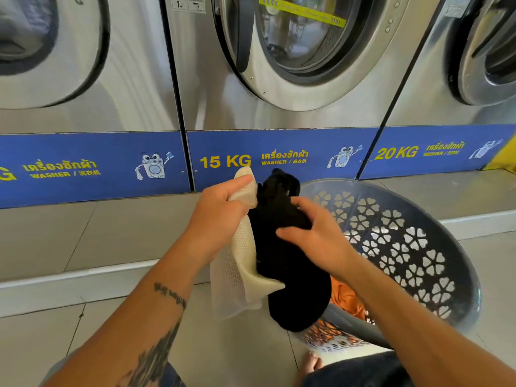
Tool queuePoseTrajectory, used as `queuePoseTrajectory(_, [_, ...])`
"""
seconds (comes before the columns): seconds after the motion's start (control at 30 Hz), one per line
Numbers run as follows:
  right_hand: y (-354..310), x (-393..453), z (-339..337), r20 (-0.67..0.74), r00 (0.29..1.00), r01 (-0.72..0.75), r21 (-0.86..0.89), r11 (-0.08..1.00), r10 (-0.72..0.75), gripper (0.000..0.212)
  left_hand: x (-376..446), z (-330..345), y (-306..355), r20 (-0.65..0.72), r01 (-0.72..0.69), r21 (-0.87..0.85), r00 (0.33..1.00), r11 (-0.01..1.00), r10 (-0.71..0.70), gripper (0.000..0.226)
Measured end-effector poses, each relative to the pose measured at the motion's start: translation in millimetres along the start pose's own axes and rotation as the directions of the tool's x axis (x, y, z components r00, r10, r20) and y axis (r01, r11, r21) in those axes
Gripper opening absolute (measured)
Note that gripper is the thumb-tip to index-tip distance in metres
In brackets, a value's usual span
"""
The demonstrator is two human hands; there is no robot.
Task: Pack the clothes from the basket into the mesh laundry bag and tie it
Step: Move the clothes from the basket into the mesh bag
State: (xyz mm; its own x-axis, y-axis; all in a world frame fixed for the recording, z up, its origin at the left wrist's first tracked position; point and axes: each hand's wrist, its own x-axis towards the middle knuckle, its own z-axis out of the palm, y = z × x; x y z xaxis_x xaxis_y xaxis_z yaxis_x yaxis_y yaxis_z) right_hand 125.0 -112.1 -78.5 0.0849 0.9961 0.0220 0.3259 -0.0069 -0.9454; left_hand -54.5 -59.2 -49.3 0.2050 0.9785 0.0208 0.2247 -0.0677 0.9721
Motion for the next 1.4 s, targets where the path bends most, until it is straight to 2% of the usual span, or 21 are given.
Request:
queuePoseTrajectory(0.07, [-1.8,-6.6,19.0,0.047,0.976,0.216,-0.211,0.953,-0.211,0.038,0.7,-4.3,4.3,-0.011,0.011,-0.099,1.0,0.995,-0.012,0.058])
queuePoseTrajectory(0.1, [2.7,-4.0,27.0,0.092,0.957,0.288,-0.368,0.884,-0.274,0.038,1.5,-7.4,4.6,-0.007,0.027,-0.133,1.0,0.991,-0.028,0.061])
queuePoseTrajectory(0.13, [8.2,1.3,32.4,0.146,0.948,0.316,-0.545,0.776,-0.283,0.041,2.0,-10.1,4.2,0.008,0.045,-0.157,0.999,0.987,-0.044,0.064])
queuePoseTrajectory(0.2, [16.5,11.5,39.6,0.23,0.961,0.276,-0.8,0.533,-0.153,0.049,-0.7,-10.2,2.5,0.059,0.063,-0.166,0.997,0.984,-0.054,0.067])
queuePoseTrajectory(0.27, [22.0,15.0,47.6,0.279,0.957,0.289,-0.879,0.38,-0.082,0.055,-5.2,-5.0,0.2,0.113,0.063,-0.115,0.992,0.991,-0.05,0.068])
queuePoseTrajectory(0.37, [32.9,15.7,59.5,0.317,0.942,0.335,-0.913,0.233,-0.111,0.052,-7.7,-0.5,-5.7,0.137,0.097,-0.07,0.987,0.993,-0.087,0.069])
queuePoseTrajectory(0.43, [34.1,19.2,57.4,0.318,0.943,0.334,-0.909,0.248,-0.104,0.05,-4.9,-3.3,-8.6,0.119,0.118,-0.06,0.987,0.991,-0.111,0.068])
queuePoseTrajectory(0.47, [33.7,21.5,52.6,0.325,0.941,0.337,-0.885,0.322,-0.091,0.051,-2.9,-5.5,-9.2,0.095,0.129,-0.062,0.988,0.99,-0.123,0.068])
queuePoseTrajectory(0.53, [31.9,22.8,37.9,0.302,0.947,0.302,-0.74,0.601,-0.104,0.056,1.1,-9.2,-8.9,0.04,0.143,-0.093,0.989,0.985,-0.14,0.065])
queuePoseTrajectory(0.57, [31.5,22.1,28.6,0.247,0.958,0.273,-0.621,0.734,-0.147,0.057,2.3,-10.1,-8.4,0.016,0.146,-0.109,0.989,0.983,-0.145,0.064])
queuePoseTrajectory(0.6, [32.6,21.3,19.0,0.166,0.968,0.247,-0.524,0.815,-0.187,0.06,2.7,-10.3,-8.0,0.001,0.147,-0.11,0.989,0.983,-0.148,0.063])
queuePoseTrajectory(0.67, [35.5,19.4,2.5,0.038,0.986,0.164,-0.463,0.871,-0.165,0.077,1.8,-7.7,-6.7,-0.004,0.143,-0.094,0.99,0.985,-0.144,0.063])
queuePoseTrajectory(0.73, [37.9,18.8,-3.5,0.074,0.996,0.084,-0.429,0.899,-0.057,0.098,-0.5,-3.4,-5.3,0.017,0.138,-0.078,0.99,0.987,-0.137,0.063])
queuePoseTrajectory(0.77, [39.3,18.1,-0.2,0.133,0.99,0.093,-0.416,0.905,-0.04,0.1,-1.7,-1.5,-4.7,0.025,0.139,-0.08,0.99,0.987,-0.137,0.063])
queuePoseTrajectory(0.83, [46.6,17.3,14.3,0.204,0.971,0.216,-0.503,0.837,-0.128,0.09,-4.3,0.8,-4.1,0.03,0.143,-0.095,0.99,0.985,-0.141,0.064])
queuePoseTrajectory(0.93, [49.5,15.0,36.5,0.224,0.921,0.375,-0.73,0.571,-0.318,0.073,-7.5,2.1,-5.4,0.036,0.131,-0.085,0.991,0.988,-0.128,0.062])
queuePoseTrajectory(1.0, [45.8,15.7,41.1,0.267,0.875,0.445,-0.773,0.452,-0.405,0.065,-8.0,2.2,-7.8,0.033,0.126,-0.099,0.992,0.987,-0.123,0.061])
queuePoseTrajectory(1.13, [40.3,13.0,48.2,0.264,0.879,0.452,-0.728,0.516,-0.397,0.066,-4.8,-1.4,-6.0,-0.001,0.143,-0.167,0.989,0.976,-0.145,0.059])
queuePoseTrajectory(1.23, [42.7,15.3,50.2,0.359,0.858,0.51,-0.687,0.518,-0.368,0.059,-4.4,-2.2,-3.8,0.025,0.148,-0.164,0.989,0.975,-0.145,0.061])
queuePoseTrajectory(1.33, [42.5,20.8,51.0,0.449,0.826,0.556,-0.749,0.36,-0.341,0.046,-6.3,0.2,-3.7,0.102,0.163,-0.14,0.983,0.977,-0.149,0.063])
queuePoseTrajectory(1.4, [39.8,22.1,53.9,0.453,0.853,0.516,-0.807,0.287,-0.26,0.05,-4.3,-3.2,-6.4,0.091,0.177,-0.108,0.982,0.978,-0.168,0.065])
